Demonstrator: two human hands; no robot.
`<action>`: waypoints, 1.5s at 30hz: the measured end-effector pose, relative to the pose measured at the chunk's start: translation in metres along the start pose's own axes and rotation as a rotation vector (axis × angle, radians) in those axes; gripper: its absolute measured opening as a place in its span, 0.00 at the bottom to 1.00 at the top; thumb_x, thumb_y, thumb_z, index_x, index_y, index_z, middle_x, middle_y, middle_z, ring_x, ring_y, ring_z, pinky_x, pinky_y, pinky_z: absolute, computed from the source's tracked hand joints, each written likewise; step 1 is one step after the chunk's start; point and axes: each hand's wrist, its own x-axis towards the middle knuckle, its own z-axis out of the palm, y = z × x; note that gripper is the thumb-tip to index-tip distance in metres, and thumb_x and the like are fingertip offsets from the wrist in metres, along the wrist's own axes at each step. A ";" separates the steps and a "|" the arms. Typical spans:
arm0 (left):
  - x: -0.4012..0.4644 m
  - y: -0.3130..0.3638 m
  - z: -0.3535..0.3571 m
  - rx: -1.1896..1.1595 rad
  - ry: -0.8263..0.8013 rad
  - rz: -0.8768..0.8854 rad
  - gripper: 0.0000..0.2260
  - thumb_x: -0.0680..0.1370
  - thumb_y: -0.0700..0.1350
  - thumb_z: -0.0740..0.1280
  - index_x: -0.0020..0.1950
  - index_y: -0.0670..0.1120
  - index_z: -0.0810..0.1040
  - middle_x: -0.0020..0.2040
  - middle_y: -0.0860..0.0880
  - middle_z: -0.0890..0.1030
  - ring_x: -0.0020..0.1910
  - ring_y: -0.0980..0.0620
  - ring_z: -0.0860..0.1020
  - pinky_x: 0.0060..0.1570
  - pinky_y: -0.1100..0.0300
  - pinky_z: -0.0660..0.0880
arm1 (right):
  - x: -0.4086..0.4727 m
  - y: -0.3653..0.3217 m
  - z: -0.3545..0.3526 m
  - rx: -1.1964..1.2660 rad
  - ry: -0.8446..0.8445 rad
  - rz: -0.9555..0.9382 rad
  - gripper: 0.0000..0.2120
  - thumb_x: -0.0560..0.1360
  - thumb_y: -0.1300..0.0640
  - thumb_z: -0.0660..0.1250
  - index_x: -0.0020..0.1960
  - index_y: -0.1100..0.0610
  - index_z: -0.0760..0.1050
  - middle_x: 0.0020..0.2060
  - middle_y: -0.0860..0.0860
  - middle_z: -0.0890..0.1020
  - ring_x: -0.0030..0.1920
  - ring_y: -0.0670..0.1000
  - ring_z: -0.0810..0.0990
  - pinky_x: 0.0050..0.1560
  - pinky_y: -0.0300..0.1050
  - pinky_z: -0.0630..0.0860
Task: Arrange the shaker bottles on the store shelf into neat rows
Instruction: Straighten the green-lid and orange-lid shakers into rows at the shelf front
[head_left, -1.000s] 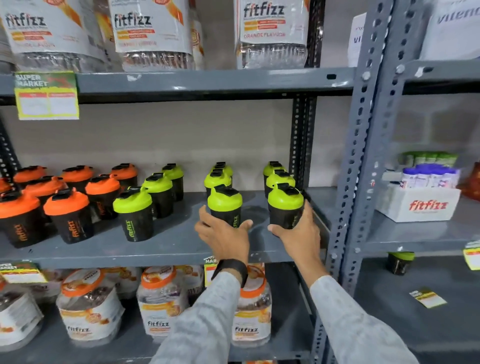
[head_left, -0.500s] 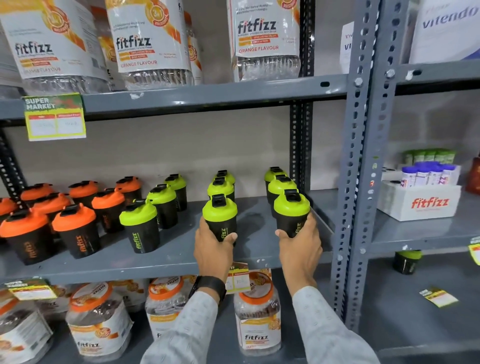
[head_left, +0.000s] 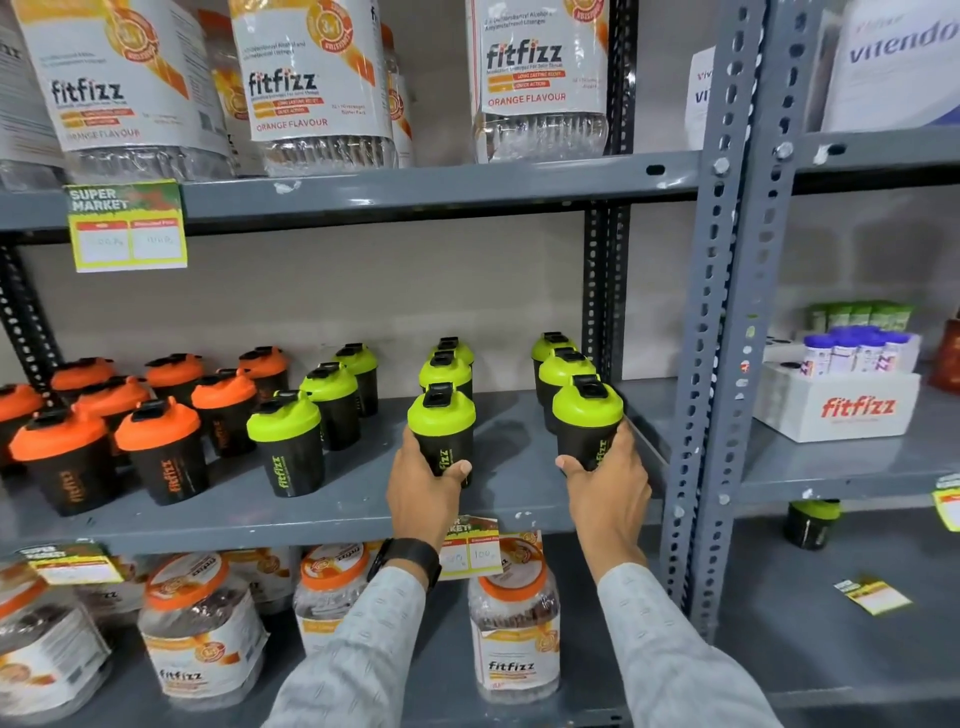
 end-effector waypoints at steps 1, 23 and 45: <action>0.000 0.000 -0.001 -0.010 -0.006 -0.003 0.33 0.71 0.42 0.79 0.73 0.51 0.69 0.62 0.47 0.81 0.60 0.43 0.78 0.60 0.49 0.75 | 0.000 0.000 0.000 -0.006 -0.001 0.001 0.46 0.69 0.53 0.82 0.79 0.59 0.62 0.68 0.61 0.79 0.67 0.64 0.78 0.64 0.60 0.74; 0.002 -0.010 -0.002 -0.024 -0.028 0.000 0.32 0.72 0.42 0.78 0.73 0.54 0.68 0.64 0.48 0.80 0.62 0.45 0.78 0.63 0.44 0.76 | 0.008 0.006 -0.002 -0.067 -0.051 -0.029 0.47 0.70 0.50 0.81 0.80 0.59 0.61 0.67 0.62 0.79 0.66 0.65 0.79 0.64 0.60 0.76; -0.017 -0.029 -0.043 -0.105 0.071 -0.050 0.41 0.74 0.49 0.77 0.82 0.49 0.59 0.76 0.44 0.72 0.74 0.47 0.70 0.72 0.45 0.69 | -0.033 0.005 -0.009 0.107 0.088 -0.123 0.38 0.75 0.58 0.76 0.80 0.61 0.62 0.68 0.60 0.78 0.67 0.61 0.78 0.65 0.56 0.75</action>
